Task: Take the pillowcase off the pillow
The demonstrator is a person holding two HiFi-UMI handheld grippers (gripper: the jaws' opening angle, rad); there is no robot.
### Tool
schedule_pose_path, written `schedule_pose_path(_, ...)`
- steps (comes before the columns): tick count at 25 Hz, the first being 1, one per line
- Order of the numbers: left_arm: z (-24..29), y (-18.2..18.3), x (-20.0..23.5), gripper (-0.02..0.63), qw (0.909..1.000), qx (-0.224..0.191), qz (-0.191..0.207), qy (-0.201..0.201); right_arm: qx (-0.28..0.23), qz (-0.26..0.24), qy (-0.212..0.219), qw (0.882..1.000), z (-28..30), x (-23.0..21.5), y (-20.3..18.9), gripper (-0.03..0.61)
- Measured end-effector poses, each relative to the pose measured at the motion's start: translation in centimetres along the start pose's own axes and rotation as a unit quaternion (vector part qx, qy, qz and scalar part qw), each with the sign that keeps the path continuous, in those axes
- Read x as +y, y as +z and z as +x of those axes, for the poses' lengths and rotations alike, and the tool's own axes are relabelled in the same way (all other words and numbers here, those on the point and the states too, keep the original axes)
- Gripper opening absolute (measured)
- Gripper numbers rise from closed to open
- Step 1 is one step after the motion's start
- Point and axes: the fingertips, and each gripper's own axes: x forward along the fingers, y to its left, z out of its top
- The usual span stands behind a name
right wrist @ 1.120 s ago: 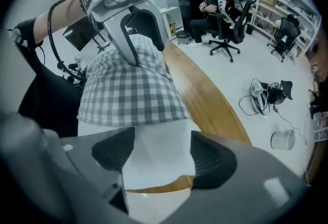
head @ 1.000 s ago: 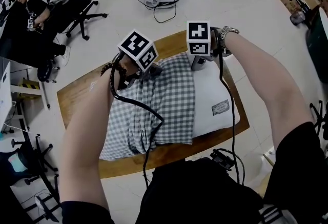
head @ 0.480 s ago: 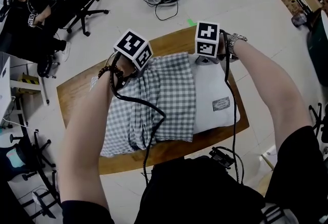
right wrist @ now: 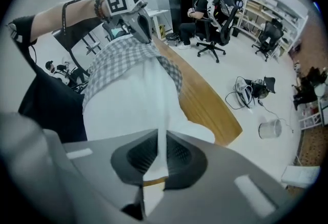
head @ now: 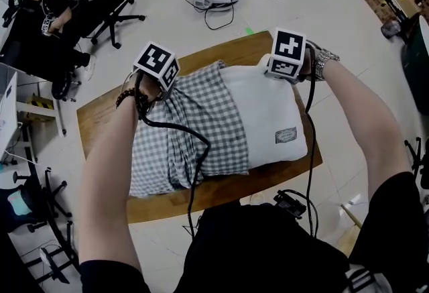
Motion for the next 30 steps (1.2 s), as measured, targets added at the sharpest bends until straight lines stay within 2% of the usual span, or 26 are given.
schedule_pose_path(6, -0.8, -2.8, 1.8, 0.012, 0.9991, 0.003, -0.028, 0.03, 0.003, 0.007, -0.034, 0.999, -0.9, -0.4, -1.7, 0.017)
schedule_pose_path(15, -0.9, -5.3, 2.9, 0.012, 0.9966, -0.007, -0.067, 0.048, -0.012, 0.049, -0.04, 0.998, -0.4, -2.2, -4.5, 0.018)
schedule_pose_path(20, -0.9, -5.7, 1.9, 0.012, 0.9965, -0.02, -0.062, 0.053, -0.03, 0.046, -0.055, 0.997, 1.2, -2.1, -4.0, 0.024)
schedule_pose_path(22, -1.2, -4.9, 1.2, 0.015, 0.9964, -0.039, -0.052, 0.054, -0.046, 0.039, -0.067, 0.996, 1.4, -2.1, -3.5, 0.046)
schedule_pose_path(27, -1.8, -3.3, -0.4, 0.032, 0.991, -0.094, -0.038, 0.087, -0.094, 0.024, -0.1, 0.99, 1.4, -1.9, -2.7, 0.165)
schedule_pose_path(30, -2.6, -2.7, -1.7, 0.049, 0.9871, -0.122, -0.032, 0.099, -0.112, 0.014, -0.124, 0.986, 0.6, -1.4, -2.6, 0.192)
